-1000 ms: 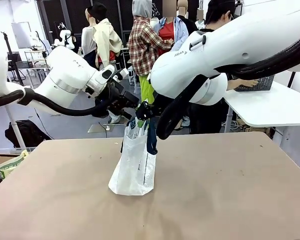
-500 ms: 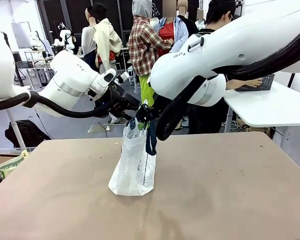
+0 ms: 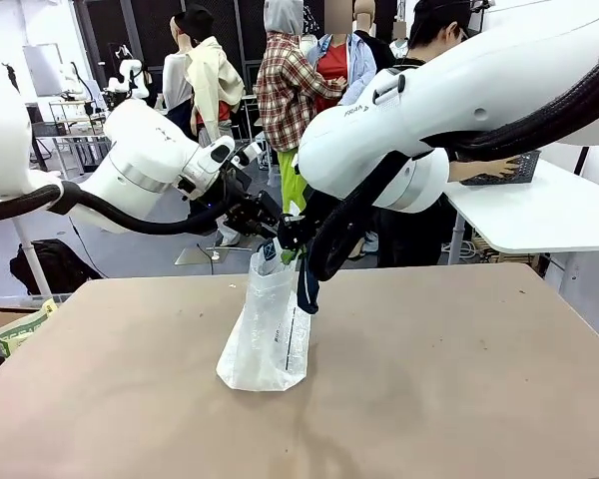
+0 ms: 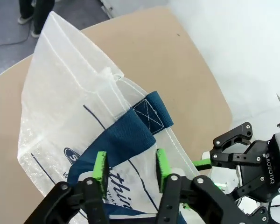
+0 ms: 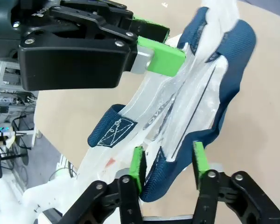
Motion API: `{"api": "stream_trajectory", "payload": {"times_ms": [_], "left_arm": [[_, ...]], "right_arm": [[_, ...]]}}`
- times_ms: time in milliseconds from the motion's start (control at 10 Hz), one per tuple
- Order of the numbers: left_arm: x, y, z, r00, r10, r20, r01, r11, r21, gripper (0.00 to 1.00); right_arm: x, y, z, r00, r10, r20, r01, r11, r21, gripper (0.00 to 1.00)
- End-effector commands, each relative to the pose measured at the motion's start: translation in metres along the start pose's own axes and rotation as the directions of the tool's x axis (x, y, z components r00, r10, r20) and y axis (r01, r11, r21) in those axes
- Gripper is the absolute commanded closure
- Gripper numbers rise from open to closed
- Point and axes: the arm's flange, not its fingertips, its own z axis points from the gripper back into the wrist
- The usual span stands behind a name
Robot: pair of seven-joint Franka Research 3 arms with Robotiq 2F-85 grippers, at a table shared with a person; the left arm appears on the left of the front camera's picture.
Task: Transfer purchased items from the store into the shopping bag.
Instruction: Open the Reusable shopping bag in the center of the table.
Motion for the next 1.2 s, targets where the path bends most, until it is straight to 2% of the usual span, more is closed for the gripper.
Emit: {"api": "stream_trajectory", "payload": {"times_ms": [0, 600, 800, 1000, 1100], "left_arm": [[0.0, 0.002, 0.003, 1.0, 0.016, 0.001, -0.016, 0.999, 0.049, 1.0], [-0.012, 0.008, 0.031, 0.998, 0.033, 0.056, -0.039, 0.994, 0.105, 1.0], [-0.029, 0.01, 0.064, 0.991, 0.029, 0.134, -0.045, 0.992, 0.116, 1.0], [-0.062, 0.012, 0.109, 0.968, 0.012, 0.252, -0.047, 0.99, 0.134, 1.0], [-0.075, 0.015, 0.126, 0.96, 0.029, 0.28, -0.07, 0.988, 0.138, 1.0]], "right_arm": [[0.006, -0.003, -0.001, 1.0, 0.0, -0.016, 0.0, 1.0, 0.007, 1.0], [0.002, -0.006, 0.008, 0.999, -0.031, -0.017, 0.03, 0.999, -0.043, 1.0], [0.001, 0.0, 0.009, 1.0, -0.025, -0.001, 0.025, 0.996, -0.09, 1.0], [0.001, 0.007, 0.003, 0.999, -0.031, 0.016, 0.033, 0.982, -0.186, 1.0], [0.002, 0.01, -0.003, 0.999, -0.03, 0.02, 0.033, 0.981, -0.192, 1.0]]}}
